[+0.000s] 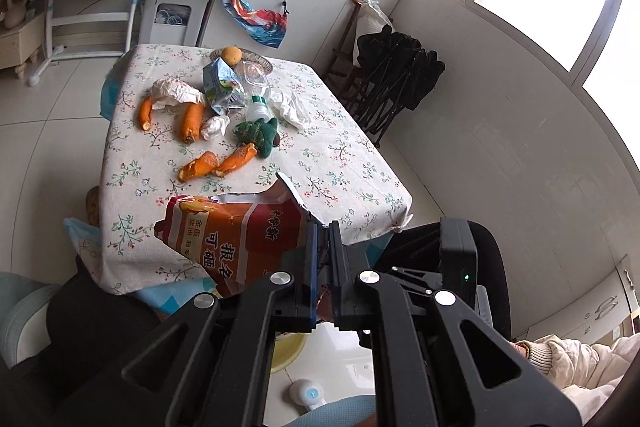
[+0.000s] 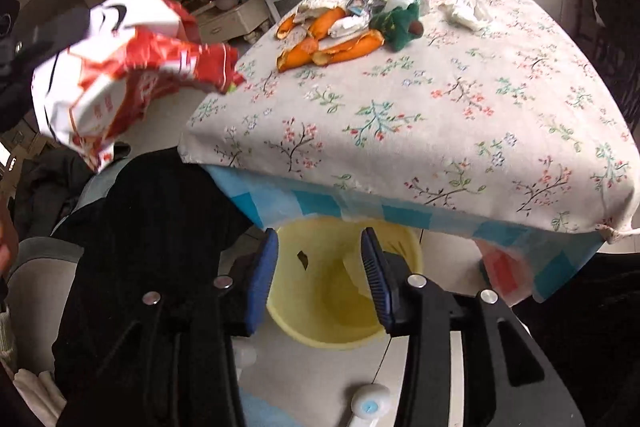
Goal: Collect trash
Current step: 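Carry both items over the yellow basin and open both tools to drop them, then grasp an orange peel with the left tool while the right tool grasps the green fuzzy item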
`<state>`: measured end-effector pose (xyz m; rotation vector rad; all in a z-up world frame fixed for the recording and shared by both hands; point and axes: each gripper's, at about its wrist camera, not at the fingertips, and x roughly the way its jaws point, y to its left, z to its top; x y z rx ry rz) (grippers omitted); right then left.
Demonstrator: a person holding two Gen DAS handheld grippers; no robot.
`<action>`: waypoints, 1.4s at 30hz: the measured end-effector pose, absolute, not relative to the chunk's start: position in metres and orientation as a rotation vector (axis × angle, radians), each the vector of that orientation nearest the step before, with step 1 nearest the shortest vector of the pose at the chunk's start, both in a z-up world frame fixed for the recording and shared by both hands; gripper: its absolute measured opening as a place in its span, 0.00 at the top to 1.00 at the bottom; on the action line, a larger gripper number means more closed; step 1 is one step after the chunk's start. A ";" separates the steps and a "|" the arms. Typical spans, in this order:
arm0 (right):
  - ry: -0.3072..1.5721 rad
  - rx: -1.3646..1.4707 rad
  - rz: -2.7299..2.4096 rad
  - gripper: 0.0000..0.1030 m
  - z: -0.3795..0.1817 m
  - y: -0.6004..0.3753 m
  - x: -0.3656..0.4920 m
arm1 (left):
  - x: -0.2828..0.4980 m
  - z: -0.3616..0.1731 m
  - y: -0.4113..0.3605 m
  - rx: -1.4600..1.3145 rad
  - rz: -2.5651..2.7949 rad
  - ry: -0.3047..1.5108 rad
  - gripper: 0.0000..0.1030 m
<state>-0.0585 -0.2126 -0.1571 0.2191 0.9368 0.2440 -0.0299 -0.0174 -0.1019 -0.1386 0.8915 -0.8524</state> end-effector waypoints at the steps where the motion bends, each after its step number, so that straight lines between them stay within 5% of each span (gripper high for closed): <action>1: 0.908 0.218 0.223 0.55 -0.152 -0.216 -0.060 | -0.032 -0.106 -0.020 -0.136 -0.859 0.904 0.94; 13: 0.751 0.303 0.094 0.51 -0.133 -0.253 -0.068 | -0.045 -0.173 -0.054 -0.080 -0.859 1.103 0.92; 21: 0.742 0.311 0.096 0.50 -0.132 -0.254 -0.072 | -0.050 -0.142 -0.051 0.127 -0.672 0.919 0.59; 30: 0.740 0.295 0.105 0.50 -0.133 -0.248 -0.073 | -0.052 -0.110 -0.048 0.288 -0.484 0.708 0.36; 42: 0.773 0.288 0.118 0.49 -0.139 -0.242 -0.064 | -0.040 -0.103 -0.041 0.318 -0.407 0.628 0.24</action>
